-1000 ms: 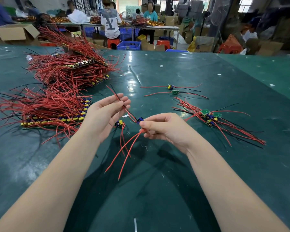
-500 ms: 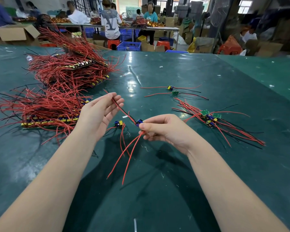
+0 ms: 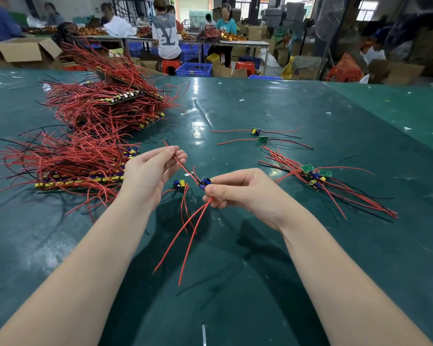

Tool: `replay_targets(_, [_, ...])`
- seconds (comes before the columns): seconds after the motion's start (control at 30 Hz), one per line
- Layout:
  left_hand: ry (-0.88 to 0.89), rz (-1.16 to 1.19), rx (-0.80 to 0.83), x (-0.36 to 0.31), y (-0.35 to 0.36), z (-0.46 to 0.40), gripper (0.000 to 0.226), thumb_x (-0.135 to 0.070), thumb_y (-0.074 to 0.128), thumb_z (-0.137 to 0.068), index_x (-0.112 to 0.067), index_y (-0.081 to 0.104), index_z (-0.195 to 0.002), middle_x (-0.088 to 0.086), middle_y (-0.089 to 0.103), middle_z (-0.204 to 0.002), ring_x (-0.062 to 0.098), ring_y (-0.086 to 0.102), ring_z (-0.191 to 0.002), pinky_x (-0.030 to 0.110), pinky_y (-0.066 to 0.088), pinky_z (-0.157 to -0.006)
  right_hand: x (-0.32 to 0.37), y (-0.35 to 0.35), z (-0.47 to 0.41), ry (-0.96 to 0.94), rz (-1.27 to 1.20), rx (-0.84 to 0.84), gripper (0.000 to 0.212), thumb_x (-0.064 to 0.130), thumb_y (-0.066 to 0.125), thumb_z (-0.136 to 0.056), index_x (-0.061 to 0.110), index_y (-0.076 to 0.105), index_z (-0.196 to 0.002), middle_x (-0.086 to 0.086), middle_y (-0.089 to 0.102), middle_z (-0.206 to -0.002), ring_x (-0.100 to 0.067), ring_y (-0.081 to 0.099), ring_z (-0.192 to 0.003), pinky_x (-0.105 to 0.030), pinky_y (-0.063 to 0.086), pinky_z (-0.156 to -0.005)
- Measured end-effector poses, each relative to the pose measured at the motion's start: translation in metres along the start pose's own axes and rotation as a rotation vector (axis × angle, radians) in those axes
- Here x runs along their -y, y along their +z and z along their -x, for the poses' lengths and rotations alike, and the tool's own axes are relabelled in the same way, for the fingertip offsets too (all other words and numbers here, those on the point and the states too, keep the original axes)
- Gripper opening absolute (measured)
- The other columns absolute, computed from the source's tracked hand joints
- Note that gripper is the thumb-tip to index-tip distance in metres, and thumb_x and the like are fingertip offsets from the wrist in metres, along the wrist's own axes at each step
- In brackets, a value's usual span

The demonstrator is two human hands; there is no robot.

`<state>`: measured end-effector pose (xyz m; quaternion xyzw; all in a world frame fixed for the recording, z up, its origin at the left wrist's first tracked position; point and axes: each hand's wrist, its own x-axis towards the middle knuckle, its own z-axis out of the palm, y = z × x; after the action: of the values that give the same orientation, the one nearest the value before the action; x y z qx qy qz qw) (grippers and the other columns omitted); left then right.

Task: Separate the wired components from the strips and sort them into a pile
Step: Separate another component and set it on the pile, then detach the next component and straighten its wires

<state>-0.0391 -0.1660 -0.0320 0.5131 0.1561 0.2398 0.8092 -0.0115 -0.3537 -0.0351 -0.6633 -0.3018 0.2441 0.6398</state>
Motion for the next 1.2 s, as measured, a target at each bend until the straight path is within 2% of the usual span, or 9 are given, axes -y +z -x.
replay_targets(0.13, [0.007,0.103,-0.01,-0.003,-0.001,-0.001,0.011,-0.001,0.055,-0.094,0.0,0.064,-0.087,0.003,0.073,-0.069,0.011,0.071,-0.067,0.015,0.054,-0.063,-0.001,-0.003,-0.001,0.06,-0.039,-0.037,0.007,0.013,0.072,-0.084,0.013,0.078,-0.083,-0.006,0.074,-0.082,-0.012,0.064,-0.067,-0.021,0.053,-0.069])
replay_targets(0.3, [-0.087,0.233,-0.037,-0.007,-0.001,-0.001,0.012,-0.003,0.055,-0.095,-0.001,0.062,-0.086,0.003,0.072,-0.067,0.009,0.071,-0.068,0.013,0.053,-0.058,-0.002,-0.005,-0.001,0.142,-0.018,-0.095,0.005,0.018,0.075,-0.081,0.016,0.079,-0.08,-0.006,0.075,-0.083,-0.012,0.067,-0.069,-0.022,0.054,-0.069])
replay_targets(0.43, [-0.087,0.281,-0.011,-0.008,0.001,0.0,0.012,-0.004,0.054,-0.096,0.0,0.063,-0.088,0.003,0.072,-0.069,0.009,0.072,-0.07,0.014,0.054,-0.061,-0.002,-0.005,-0.002,0.124,-0.021,-0.122,0.004,0.018,0.075,-0.081,0.016,0.079,-0.081,-0.006,0.075,-0.084,-0.012,0.067,-0.069,-0.021,0.054,-0.069])
replay_targets(0.57, [-0.01,0.17,0.063,-0.008,0.003,0.002,0.012,-0.007,0.052,-0.097,-0.004,0.063,-0.093,0.001,0.073,-0.074,0.012,0.072,-0.074,0.018,0.056,-0.067,-0.004,-0.001,-0.001,0.088,-0.021,-0.157,0.004,0.016,0.075,-0.082,0.014,0.077,-0.081,-0.006,0.074,-0.081,-0.011,0.067,-0.067,-0.021,0.054,-0.069])
replay_targets(0.73, [-0.002,-0.072,0.232,-0.002,0.008,0.012,0.012,-0.002,0.052,-0.096,-0.004,0.063,-0.098,0.003,0.073,-0.078,0.014,0.072,-0.075,0.023,0.058,-0.071,-0.003,0.001,-0.002,0.085,-0.058,-0.223,0.01,0.017,0.073,-0.084,0.018,0.078,-0.075,-0.003,0.075,-0.08,-0.011,0.068,-0.068,-0.019,0.054,-0.065])
replay_targets(0.83, [-0.008,-0.222,0.27,0.0,0.01,0.017,0.01,-0.003,0.058,-0.093,-0.006,0.067,-0.097,0.002,0.074,-0.077,0.011,0.071,-0.072,0.021,0.058,-0.068,-0.002,0.002,-0.002,0.097,-0.091,-0.251,0.014,0.017,0.074,-0.083,0.021,0.079,-0.071,-0.001,0.075,-0.078,-0.01,0.068,-0.065,-0.018,0.053,-0.063])
replay_targets(1.0, [0.005,-0.311,0.327,0.002,0.012,0.019,0.012,-0.001,0.064,-0.087,-0.01,0.07,-0.094,0.003,0.075,-0.078,0.01,0.071,-0.07,0.018,0.056,-0.066,-0.002,0.004,-0.003,0.113,-0.1,-0.256,0.016,0.017,0.075,-0.082,0.025,0.079,-0.069,0.001,0.074,-0.075,-0.01,0.068,-0.064,-0.017,0.053,-0.063])
replay_targets(1.2, [0.058,-0.407,0.365,0.003,0.009,0.016,0.019,0.0,0.072,-0.08,-0.014,0.073,-0.093,0.004,0.075,-0.083,0.01,0.07,-0.074,0.016,0.055,-0.069,-0.004,0.004,-0.004,0.127,-0.113,-0.265,0.013,0.015,0.075,-0.081,0.019,0.078,-0.07,0.0,0.074,-0.073,-0.01,0.068,-0.063,-0.018,0.053,-0.061])
